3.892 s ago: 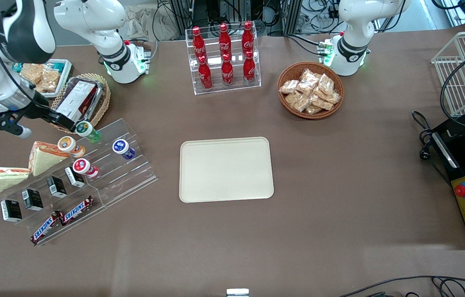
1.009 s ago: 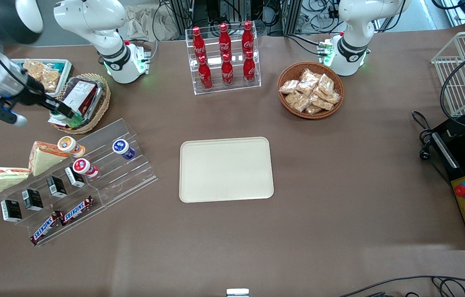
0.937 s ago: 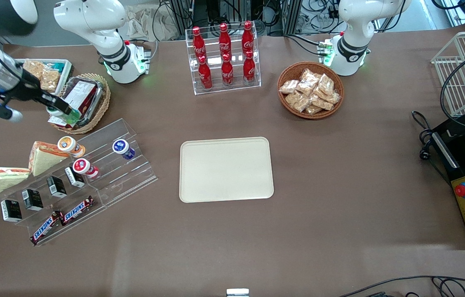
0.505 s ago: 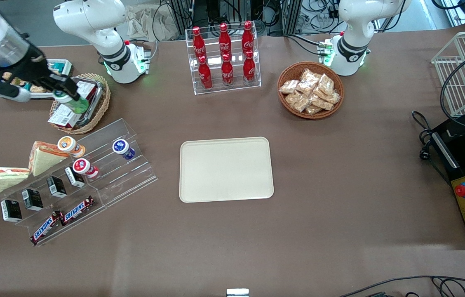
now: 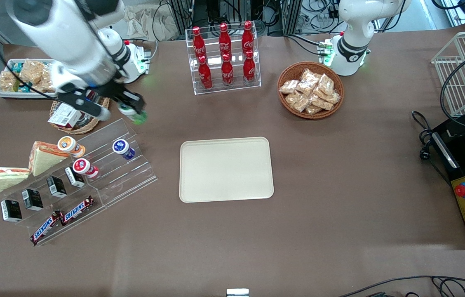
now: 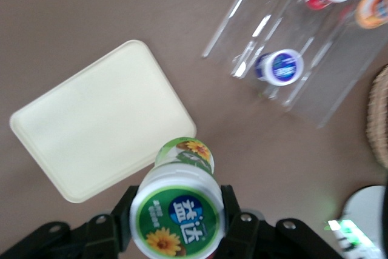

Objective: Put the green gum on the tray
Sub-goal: 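Lift the green gum tub and carry it over the cream tray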

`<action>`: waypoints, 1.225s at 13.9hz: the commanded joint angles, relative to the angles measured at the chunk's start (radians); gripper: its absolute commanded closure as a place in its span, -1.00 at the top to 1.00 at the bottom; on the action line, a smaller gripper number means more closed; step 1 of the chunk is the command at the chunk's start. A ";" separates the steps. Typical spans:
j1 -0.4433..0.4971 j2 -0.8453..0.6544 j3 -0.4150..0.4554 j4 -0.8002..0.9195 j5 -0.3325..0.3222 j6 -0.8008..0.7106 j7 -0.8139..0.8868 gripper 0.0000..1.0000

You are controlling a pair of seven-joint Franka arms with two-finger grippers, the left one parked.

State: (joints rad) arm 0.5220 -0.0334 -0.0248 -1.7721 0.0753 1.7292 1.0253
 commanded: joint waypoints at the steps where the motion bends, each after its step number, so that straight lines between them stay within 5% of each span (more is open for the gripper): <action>1: 0.055 0.117 -0.013 0.037 0.031 0.111 0.111 -0.24; 5: 0.064 0.222 -0.014 -0.068 0.031 0.295 0.117 -0.24; 12: 0.133 0.342 -0.015 -0.372 0.029 0.856 0.203 -0.24; 17: 0.138 0.372 -0.015 -0.438 0.027 0.977 0.217 -0.21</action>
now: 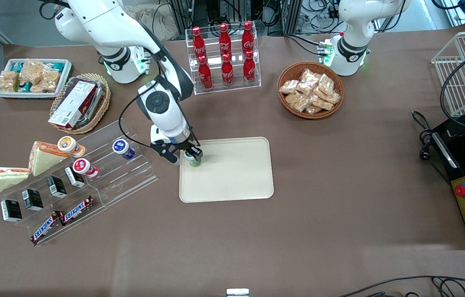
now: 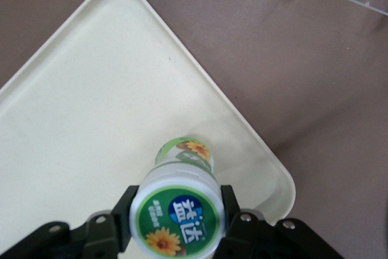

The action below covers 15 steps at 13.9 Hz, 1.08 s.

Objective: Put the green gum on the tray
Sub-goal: 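Lower the green gum tub onto the tray and open the right gripper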

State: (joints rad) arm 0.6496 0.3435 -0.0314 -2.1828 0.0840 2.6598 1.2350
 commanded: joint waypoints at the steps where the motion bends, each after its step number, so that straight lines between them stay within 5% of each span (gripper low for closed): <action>1: 0.010 0.000 -0.009 -0.031 0.017 0.051 0.008 -0.02; 2: 0.010 0.008 -0.009 -0.031 0.017 0.051 0.009 0.22; 3: 0.010 0.012 -0.009 -0.028 0.017 0.051 0.009 0.99; 10: -0.002 -0.030 -0.012 -0.014 0.010 0.006 -0.012 1.00; 15: -0.011 -0.152 -0.030 0.115 -0.095 -0.360 -0.110 1.00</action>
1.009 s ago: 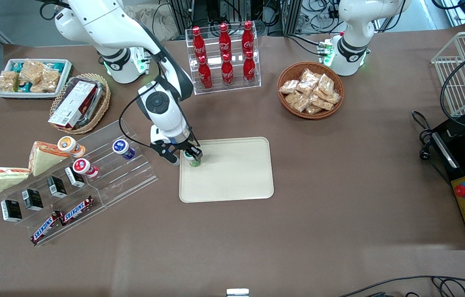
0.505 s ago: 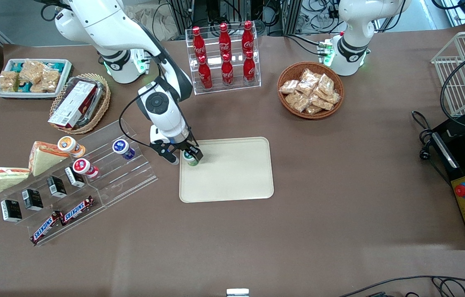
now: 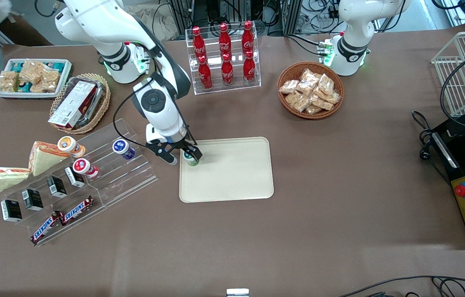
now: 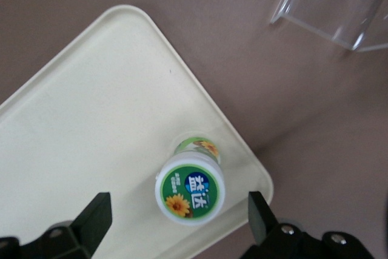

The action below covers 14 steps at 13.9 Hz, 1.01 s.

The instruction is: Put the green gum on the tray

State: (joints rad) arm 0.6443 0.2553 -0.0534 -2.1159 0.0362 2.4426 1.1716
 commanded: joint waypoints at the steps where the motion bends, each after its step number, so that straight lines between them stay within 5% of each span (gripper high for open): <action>1: -0.006 -0.085 -0.008 0.089 -0.054 -0.225 -0.062 1.00; 6: -0.121 -0.149 0.048 0.417 -0.053 -0.704 -0.248 1.00; 10: -0.427 -0.215 0.236 0.544 -0.055 -0.833 -0.566 1.00; 12: -0.503 -0.244 0.202 0.541 -0.055 -0.833 -0.772 1.00; 14: -0.508 -0.248 0.053 0.537 -0.042 -0.833 -1.008 1.00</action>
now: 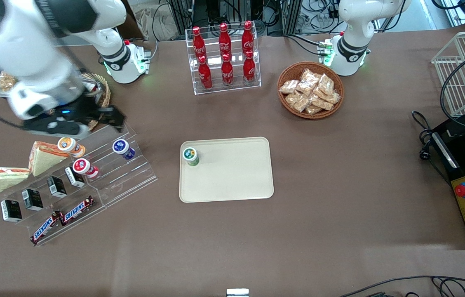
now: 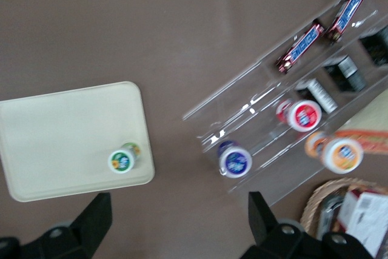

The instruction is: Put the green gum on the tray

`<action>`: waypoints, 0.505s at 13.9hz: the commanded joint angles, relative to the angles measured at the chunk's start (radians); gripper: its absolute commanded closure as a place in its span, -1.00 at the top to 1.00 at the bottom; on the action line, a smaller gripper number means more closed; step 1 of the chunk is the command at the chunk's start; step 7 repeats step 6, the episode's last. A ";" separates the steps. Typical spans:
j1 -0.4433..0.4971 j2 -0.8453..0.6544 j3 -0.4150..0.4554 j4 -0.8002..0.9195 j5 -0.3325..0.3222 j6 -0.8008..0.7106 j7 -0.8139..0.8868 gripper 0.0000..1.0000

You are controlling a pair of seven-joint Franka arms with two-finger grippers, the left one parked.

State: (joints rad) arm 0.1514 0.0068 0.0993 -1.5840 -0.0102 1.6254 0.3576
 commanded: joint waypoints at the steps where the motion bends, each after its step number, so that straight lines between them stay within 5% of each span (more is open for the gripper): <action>1: -0.015 0.001 -0.166 0.002 0.009 -0.015 -0.295 1.00; 3: -0.023 0.007 -0.234 0.012 0.010 -0.009 -0.402 1.00; 7: -0.072 0.009 -0.222 0.015 0.030 -0.016 -0.404 1.00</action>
